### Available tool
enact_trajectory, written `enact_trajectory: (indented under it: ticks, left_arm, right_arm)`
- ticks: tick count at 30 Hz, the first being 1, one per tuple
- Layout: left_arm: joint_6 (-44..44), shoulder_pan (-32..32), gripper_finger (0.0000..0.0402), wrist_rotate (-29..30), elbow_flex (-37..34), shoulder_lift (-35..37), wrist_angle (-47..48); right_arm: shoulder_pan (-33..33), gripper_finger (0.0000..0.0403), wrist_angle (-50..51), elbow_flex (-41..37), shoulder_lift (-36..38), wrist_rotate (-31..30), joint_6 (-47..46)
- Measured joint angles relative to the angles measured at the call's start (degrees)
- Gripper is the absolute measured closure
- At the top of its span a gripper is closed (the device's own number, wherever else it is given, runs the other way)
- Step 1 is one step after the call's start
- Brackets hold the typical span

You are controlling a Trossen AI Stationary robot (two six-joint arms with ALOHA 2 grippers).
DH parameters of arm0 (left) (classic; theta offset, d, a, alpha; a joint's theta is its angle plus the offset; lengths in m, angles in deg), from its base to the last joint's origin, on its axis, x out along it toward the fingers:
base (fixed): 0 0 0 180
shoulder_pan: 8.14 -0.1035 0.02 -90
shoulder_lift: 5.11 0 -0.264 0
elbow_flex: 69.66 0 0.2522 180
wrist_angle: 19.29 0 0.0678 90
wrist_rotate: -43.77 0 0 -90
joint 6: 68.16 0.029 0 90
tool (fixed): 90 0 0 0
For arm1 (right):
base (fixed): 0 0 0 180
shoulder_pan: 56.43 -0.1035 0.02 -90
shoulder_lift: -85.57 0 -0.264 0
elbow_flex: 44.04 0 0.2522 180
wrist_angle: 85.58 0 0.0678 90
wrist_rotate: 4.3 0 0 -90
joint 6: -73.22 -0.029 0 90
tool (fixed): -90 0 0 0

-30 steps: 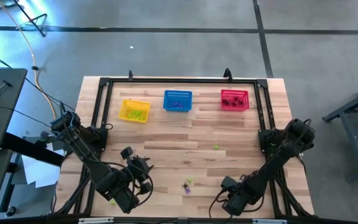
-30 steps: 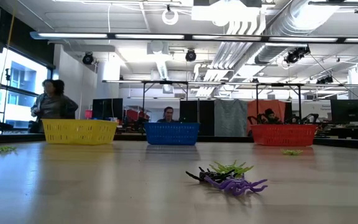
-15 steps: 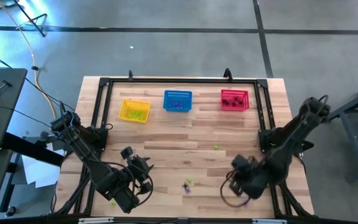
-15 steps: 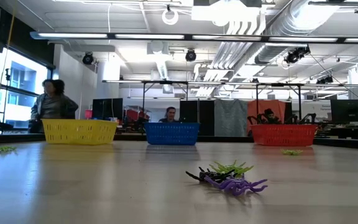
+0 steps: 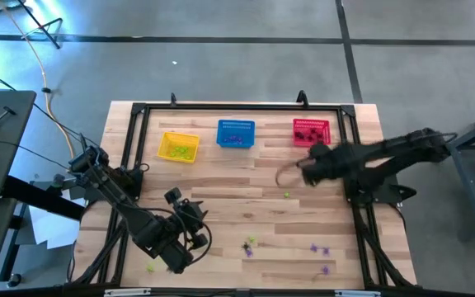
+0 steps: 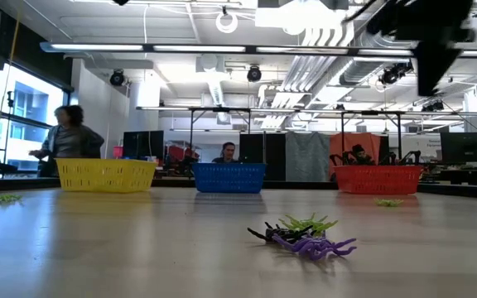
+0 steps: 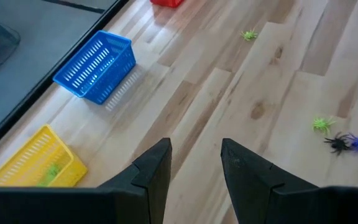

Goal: Sort Halloween decoration
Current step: Put the black spider toy into the red bin

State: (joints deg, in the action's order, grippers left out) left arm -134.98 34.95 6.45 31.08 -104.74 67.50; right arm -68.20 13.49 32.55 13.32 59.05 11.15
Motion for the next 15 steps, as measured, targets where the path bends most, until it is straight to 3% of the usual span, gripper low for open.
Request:
enact_trajectory:
  ticks: [8, 15]
  left_arm:
    - [2.6, -2.4, 0.0271, 0.6, 0.0, 0.0, 0.1]
    - [5.2, -3.0, 0.0271, 0.6, 0.0, 0.0, 0.2]
  right_arm:
    - [25.3, 0.0403, -14.9, 0.0, -0.1, 0.3, 27.5]
    - [40.1, 0.0403, -23.2, 0.0, -0.1, 3.7, 38.4]
